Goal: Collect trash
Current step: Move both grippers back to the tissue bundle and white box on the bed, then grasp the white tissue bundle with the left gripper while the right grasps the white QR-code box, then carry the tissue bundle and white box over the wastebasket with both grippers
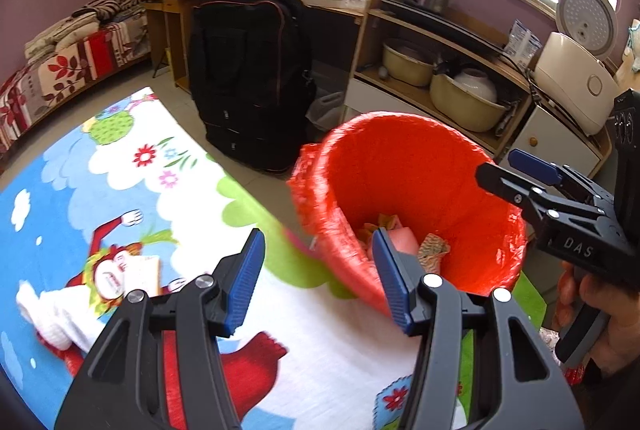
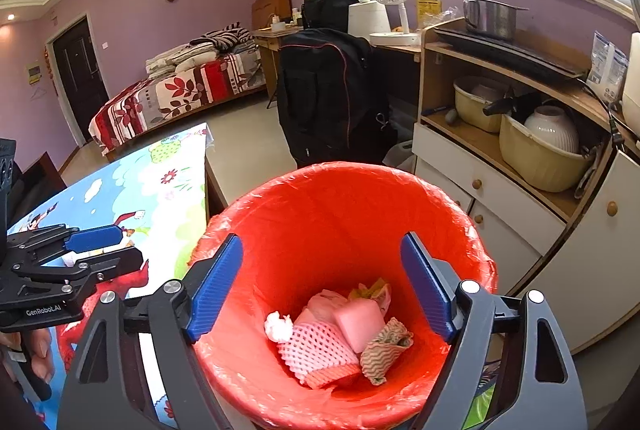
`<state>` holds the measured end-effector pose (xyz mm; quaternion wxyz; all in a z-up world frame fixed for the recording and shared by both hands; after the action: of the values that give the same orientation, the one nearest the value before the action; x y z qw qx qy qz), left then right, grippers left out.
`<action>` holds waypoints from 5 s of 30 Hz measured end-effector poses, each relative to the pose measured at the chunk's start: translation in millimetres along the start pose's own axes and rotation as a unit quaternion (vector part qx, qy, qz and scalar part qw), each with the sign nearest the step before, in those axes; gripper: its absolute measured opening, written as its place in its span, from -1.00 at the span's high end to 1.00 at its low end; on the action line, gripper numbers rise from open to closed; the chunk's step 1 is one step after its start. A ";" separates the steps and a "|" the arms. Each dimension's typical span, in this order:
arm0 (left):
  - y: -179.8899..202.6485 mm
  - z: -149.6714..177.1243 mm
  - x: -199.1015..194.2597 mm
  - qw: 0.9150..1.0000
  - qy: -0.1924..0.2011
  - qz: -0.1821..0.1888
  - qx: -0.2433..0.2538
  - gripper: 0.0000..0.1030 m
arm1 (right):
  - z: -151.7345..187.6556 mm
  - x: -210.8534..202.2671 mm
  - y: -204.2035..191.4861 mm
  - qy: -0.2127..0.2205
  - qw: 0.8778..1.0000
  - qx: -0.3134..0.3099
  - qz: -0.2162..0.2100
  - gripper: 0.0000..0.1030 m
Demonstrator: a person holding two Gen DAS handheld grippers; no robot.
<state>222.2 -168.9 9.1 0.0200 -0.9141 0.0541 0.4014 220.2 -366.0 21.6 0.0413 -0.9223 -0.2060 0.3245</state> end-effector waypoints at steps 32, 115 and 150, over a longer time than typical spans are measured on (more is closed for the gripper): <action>-182.4 101.1 -73.0 0.976 -0.002 -0.138 -0.171 -0.27 | 6.7 31.0 -127.7 -0.036 0.994 -0.072 -0.079 -0.59; -235.8 112.5 -55.5 0.967 -0.036 -0.157 -0.196 0.11 | 42.3 146.6 -243.4 -0.149 0.976 -0.125 -0.098 0.32; -171.2 75.2 -75.6 0.978 0.003 -0.156 -0.137 0.11 | 2.3 56.6 -147.9 -0.067 0.992 -0.063 -0.084 0.32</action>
<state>136.1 13.4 12.7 -0.0429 -0.9067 -0.1447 0.3938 206.5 -208.3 17.9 -0.0041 -0.8787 -0.3050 0.3673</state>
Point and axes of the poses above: each gripper's, at about its wrist camera, not at the fingertips, and x roughly the way its jaws point, y to its right, z to its underside, the point moved 2 cm from there along x, roughly the way its jaws point, and after that the axes turned 10 degrees about -z, right-handed, at the moved point
